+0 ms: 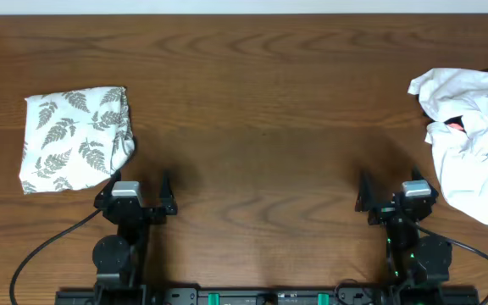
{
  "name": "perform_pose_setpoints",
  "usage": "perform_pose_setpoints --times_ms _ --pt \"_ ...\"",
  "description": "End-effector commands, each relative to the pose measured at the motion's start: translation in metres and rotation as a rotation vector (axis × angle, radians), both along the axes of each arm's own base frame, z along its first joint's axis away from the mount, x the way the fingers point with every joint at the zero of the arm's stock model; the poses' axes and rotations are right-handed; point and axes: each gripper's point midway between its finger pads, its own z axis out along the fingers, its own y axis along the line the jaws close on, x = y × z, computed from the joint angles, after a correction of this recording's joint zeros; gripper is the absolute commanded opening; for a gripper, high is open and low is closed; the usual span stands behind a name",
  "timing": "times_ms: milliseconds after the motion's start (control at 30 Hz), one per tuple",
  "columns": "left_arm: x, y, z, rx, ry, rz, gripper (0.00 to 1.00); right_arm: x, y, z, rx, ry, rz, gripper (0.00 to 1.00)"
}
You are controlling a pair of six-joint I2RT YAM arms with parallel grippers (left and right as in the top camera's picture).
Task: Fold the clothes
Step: 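Move the right gripper toward the crumpled white T-shirt at right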
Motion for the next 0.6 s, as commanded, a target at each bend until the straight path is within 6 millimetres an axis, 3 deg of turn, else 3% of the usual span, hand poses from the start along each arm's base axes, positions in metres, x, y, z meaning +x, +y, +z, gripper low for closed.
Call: perform_pose_setpoints --times_ms 0,567 --pt "-0.0012 -0.0040 -0.0146 -0.017 0.049 -0.020 0.98 -0.0003 0.0013 -0.0008 -0.016 0.000 0.005 0.99" --pt "-0.0012 -0.0041 -0.0146 -0.032 0.050 -0.018 0.98 -0.0004 0.0024 -0.0009 0.049 0.006 0.007 0.99"
